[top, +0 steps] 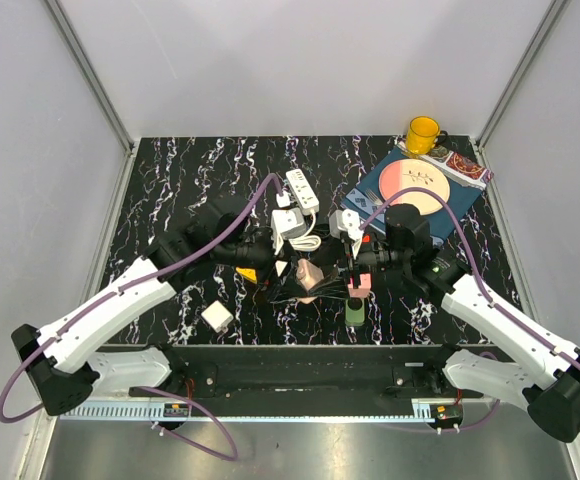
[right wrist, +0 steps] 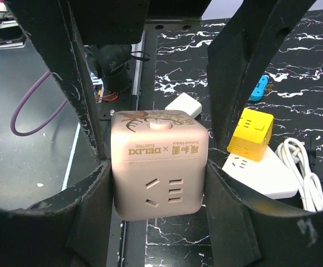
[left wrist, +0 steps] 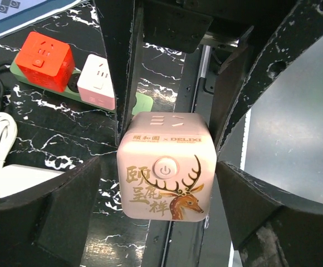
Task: Insert the plug
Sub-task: Adjust the plug, then adjust the socket at the center of the board.
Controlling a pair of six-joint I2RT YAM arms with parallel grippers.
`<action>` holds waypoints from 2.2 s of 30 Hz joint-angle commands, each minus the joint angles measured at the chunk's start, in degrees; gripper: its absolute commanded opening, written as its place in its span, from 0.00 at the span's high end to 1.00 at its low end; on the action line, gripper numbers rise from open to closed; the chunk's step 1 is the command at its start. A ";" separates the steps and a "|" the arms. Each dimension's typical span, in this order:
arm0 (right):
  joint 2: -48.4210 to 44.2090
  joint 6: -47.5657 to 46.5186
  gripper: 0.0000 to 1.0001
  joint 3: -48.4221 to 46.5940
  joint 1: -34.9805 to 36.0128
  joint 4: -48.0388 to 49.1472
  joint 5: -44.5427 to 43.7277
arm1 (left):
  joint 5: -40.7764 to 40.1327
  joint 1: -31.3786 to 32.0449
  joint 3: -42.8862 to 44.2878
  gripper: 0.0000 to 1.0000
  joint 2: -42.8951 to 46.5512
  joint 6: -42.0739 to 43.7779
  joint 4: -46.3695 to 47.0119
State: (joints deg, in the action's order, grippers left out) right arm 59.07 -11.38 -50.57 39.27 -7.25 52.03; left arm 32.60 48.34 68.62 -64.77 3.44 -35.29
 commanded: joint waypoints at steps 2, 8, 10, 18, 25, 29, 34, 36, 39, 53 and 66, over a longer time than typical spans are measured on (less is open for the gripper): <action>-0.62 -1.10 0.98 -3.22 0.28 1.97 1.14 | 4.31 -0.35 3.01 0.15 -1.49 -2.83 1.80; -1.41 -0.75 0.99 -2.70 0.28 2.94 0.70 | 8.35 -1.23 2.66 0.24 -2.73 -3.35 1.80; -1.50 -0.58 0.99 -2.43 0.20 3.38 0.70 | 10.02 -1.40 2.40 0.32 -3.25 -3.35 1.80; -1.24 -0.40 0.98 -1.73 0.20 3.55 1.14 | 16.18 -3.60 0.99 0.45 -1.76 -1.69 1.71; -0.45 -0.05 0.96 -1.99 0.20 3.55 2.46 | 17.23 -3.69 0.72 0.48 0.35 3.32 -1.27; 0.26 0.04 0.93 -1.99 0.28 3.47 3.34 | 17.67 -4.04 0.99 0.53 1.23 5.96 -3.73; 1.05 0.92 0.87 -2.69 0.20 3.38 4.04 | 15.66 -4.48 1.08 0.87 1.23 5.70 -4.00; 1.49 1.70 0.75 -3.31 0.20 3.11 3.96 | 13.12 -4.48 1.17 0.92 1.23 5.09 -3.65; 1.93 4.42 0.37 -3.40 0.20 3.03 -0.69 | 3.47 -4.65 0.47 1.00 1.49 3.50 -3.03; 13.61 18.40 0.03 -0.59 0.11 1.89 -23.46 | -38.72 -5.10 -12.98 1.00 3.42 -13.28 2.50; 33.65 29.83 0.02 -1.03 2.92 6.72 -32.87 | -42.54 -7.12 -19.05 1.00 10.37 -13.02 4.35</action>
State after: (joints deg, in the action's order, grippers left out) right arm 89.69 12.47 -50.54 40.01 -4.64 23.18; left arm -8.49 41.45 50.96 -56.51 -9.08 -35.51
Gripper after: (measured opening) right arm 0.973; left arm 0.623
